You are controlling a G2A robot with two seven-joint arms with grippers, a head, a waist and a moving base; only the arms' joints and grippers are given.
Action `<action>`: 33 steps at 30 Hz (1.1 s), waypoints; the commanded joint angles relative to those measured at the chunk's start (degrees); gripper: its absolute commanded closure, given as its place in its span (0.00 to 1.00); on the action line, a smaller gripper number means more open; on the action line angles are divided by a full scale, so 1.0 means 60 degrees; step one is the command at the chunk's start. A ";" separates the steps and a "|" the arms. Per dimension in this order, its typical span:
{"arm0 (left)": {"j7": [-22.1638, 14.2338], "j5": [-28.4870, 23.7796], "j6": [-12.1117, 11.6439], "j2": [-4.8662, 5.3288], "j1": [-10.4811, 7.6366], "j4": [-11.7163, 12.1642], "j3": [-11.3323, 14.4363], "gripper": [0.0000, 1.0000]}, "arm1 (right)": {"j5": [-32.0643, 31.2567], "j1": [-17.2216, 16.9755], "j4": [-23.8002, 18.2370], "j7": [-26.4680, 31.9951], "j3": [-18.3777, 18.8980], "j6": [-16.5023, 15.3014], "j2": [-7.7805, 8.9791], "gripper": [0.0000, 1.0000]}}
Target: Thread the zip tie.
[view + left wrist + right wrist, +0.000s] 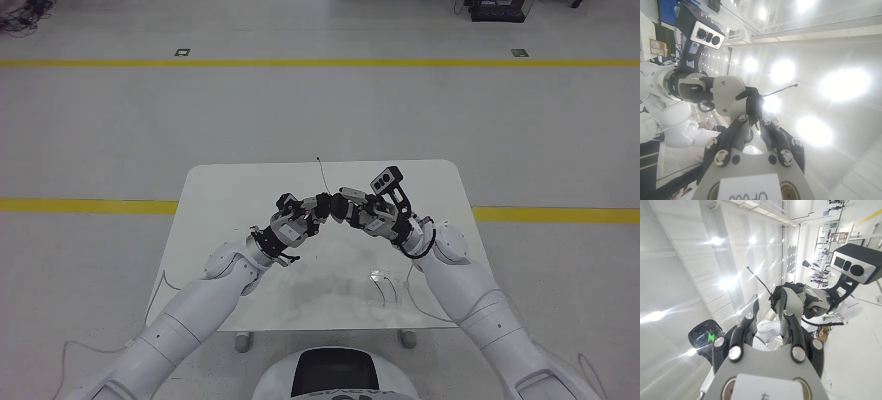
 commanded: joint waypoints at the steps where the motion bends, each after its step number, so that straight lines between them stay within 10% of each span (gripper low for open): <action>1: 0.0000 0.0000 0.0000 0.0000 0.0000 0.0000 0.0000 1.00 | -0.0018 0.0004 0.0016 0.0013 0.0001 0.0009 -0.0010 0.76; 33: 0.0000 0.0000 0.0000 0.0000 0.0000 0.0000 0.0000 1.00 | -0.0156 0.0083 0.0227 0.0234 0.0083 0.0053 -0.0155 1.00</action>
